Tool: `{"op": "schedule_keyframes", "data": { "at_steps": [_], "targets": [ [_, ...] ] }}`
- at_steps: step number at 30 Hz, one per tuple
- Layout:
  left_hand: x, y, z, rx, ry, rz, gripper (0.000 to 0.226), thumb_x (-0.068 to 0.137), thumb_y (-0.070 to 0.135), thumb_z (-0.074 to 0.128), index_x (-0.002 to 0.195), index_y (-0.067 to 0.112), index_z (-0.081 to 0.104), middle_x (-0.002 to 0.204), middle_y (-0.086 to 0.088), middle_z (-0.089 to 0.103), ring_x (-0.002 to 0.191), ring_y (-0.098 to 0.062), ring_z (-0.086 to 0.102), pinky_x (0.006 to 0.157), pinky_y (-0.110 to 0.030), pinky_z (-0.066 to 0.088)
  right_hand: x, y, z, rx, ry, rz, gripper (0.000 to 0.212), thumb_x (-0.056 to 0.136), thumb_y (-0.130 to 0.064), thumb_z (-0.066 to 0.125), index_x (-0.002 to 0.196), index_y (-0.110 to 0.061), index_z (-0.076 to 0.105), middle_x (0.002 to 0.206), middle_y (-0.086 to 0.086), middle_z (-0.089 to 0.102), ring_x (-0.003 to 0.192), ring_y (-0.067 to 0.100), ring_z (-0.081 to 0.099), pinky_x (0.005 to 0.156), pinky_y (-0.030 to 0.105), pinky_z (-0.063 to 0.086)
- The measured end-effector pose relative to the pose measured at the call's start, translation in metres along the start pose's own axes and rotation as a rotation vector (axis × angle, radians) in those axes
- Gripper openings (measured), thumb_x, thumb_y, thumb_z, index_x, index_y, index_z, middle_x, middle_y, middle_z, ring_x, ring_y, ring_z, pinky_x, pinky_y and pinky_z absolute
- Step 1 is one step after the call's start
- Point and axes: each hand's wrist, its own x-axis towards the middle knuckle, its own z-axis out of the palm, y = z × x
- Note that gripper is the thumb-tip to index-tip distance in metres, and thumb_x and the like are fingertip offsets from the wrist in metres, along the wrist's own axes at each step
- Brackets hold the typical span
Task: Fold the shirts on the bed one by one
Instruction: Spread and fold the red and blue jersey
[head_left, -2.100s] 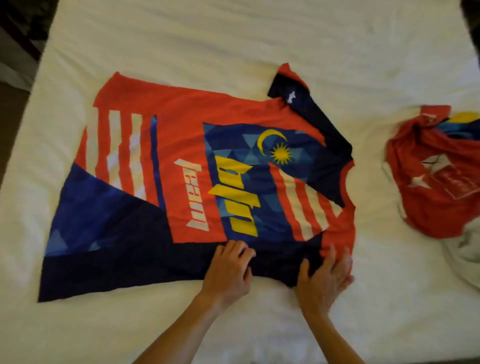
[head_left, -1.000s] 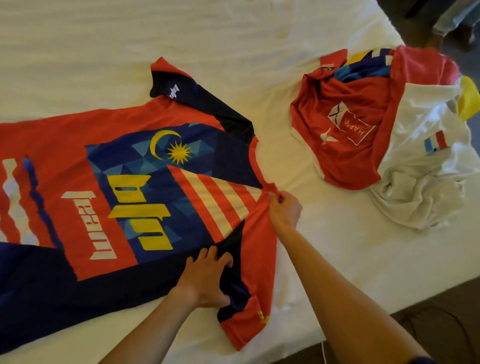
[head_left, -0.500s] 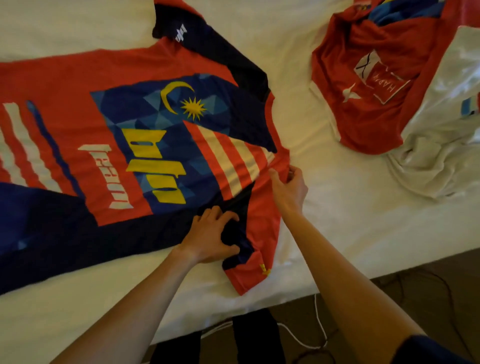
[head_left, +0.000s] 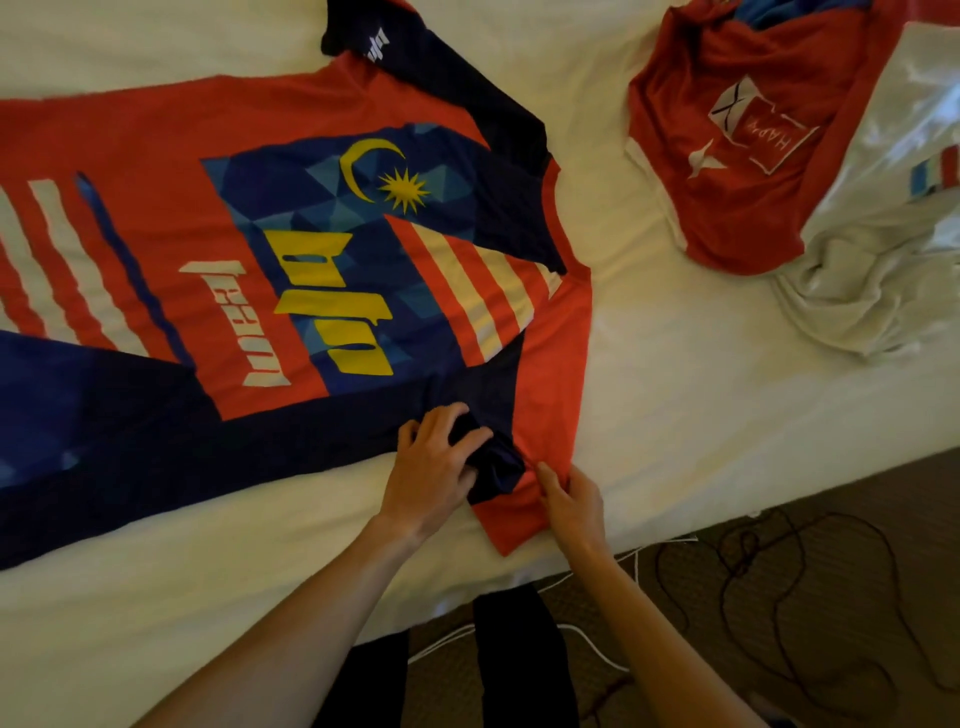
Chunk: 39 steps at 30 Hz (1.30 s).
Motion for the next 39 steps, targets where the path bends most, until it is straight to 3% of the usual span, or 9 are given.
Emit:
{"op": "schedule_keyframes", "data": {
  "at_steps": [4,9,13,17,25,28,30,34,39],
  "targets": [
    [-0.007,0.000,0.002,-0.026,0.090,0.128,0.020,0.079,0.021,0.079,0.098,0.024,0.076,0.119,-0.001,0.065,0.113,-0.026,0.059,0.085,-0.044,0.044,-0.005,0.002,-0.003,0.016,0.086,0.030,0.019,0.100,-0.022,0.055,0.089,-0.009,0.064,0.079,0.009,0.067,0.074,0.026,0.063,0.064,0.036,0.048],
    [-0.024,-0.011,-0.001,-0.193,-0.112,0.157,0.036,0.094,0.027,0.062,0.130,0.023,0.066,0.138,0.002,0.060,0.133,-0.022,0.050,0.103,-0.042,0.044,-0.018,0.008,-0.012,0.027,0.243,0.069,0.019,0.099,-0.020,0.058,0.108,-0.003,0.059,0.094,0.011,0.064,0.096,0.037,0.063,0.072,0.034,0.043],
    [-0.039,-0.027,-0.007,-0.140,0.134,-0.002,0.046,0.080,0.019,0.066,0.126,0.015,0.067,0.133,-0.006,0.059,0.123,-0.026,0.056,0.096,-0.043,0.049,-0.042,-0.006,0.013,-0.329,0.372,-0.178,0.079,0.080,-0.039,0.075,0.146,-0.016,0.037,0.144,0.012,0.040,0.131,0.032,0.038,0.102,0.051,0.036],
    [-0.060,-0.065,-0.009,0.124,0.189,-0.295,0.058,0.072,0.012,0.068,0.130,0.012,0.060,0.139,-0.013,0.050,0.126,-0.034,0.050,0.093,-0.052,0.042,-0.050,-0.005,0.042,-0.854,0.092,-0.630,0.071,0.064,-0.049,0.072,0.128,-0.023,0.061,0.126,0.007,0.056,0.111,0.030,0.054,0.087,0.048,0.042],
    [-0.086,-0.147,-0.048,0.315,0.146,-0.554,0.079,0.063,-0.003,0.080,0.134,0.014,0.053,0.115,-0.019,0.047,0.099,-0.040,0.049,0.076,-0.052,0.043,-0.019,-0.008,0.030,-1.093,-0.018,-0.826,0.040,0.066,0.002,0.069,0.102,-0.015,0.069,0.092,0.007,0.064,0.077,0.032,0.060,0.061,0.042,0.049],
    [-0.102,-0.176,-0.059,0.351,0.120,-0.620,0.088,0.059,0.001,0.087,0.138,0.017,0.051,0.113,-0.018,0.046,0.097,-0.039,0.049,0.076,-0.052,0.043,-0.014,-0.009,0.013,-1.236,0.030,-0.729,0.037,0.066,-0.009,0.060,0.101,-0.015,0.071,0.096,0.010,0.066,0.081,0.036,0.060,0.067,0.047,0.048],
    [-0.110,-0.190,-0.066,0.371,0.120,-0.655,0.096,0.053,0.006,0.092,0.139,0.017,0.051,0.114,-0.018,0.046,0.096,-0.039,0.048,0.076,-0.053,0.041,-0.019,-0.020,0.021,-1.230,0.067,-0.667,0.061,0.045,-0.019,0.069,0.106,-0.015,0.066,0.107,0.014,0.061,0.091,0.037,0.056,0.075,0.051,0.042],
    [-0.124,-0.202,-0.076,0.378,0.115,-0.668,0.098,0.056,0.014,0.091,0.144,0.016,0.048,0.116,-0.018,0.048,0.098,-0.038,0.048,0.078,-0.051,0.040,-0.041,-0.051,0.088,-1.179,-0.072,-0.970,0.081,0.043,-0.028,0.074,0.122,-0.018,0.061,0.129,0.015,0.052,0.112,0.037,0.049,0.094,0.059,0.037],
    [-0.143,-0.218,-0.080,0.381,0.093,-0.761,0.089,0.078,0.007,0.074,0.155,0.014,0.030,0.128,-0.022,0.047,0.107,-0.040,0.047,0.085,-0.050,0.042,-0.057,-0.094,0.188,-1.238,-0.225,-1.106,0.077,0.055,-0.014,0.081,0.130,-0.018,0.062,0.128,0.013,0.060,0.103,0.035,0.060,0.082,0.047,0.052]
  ]
}}
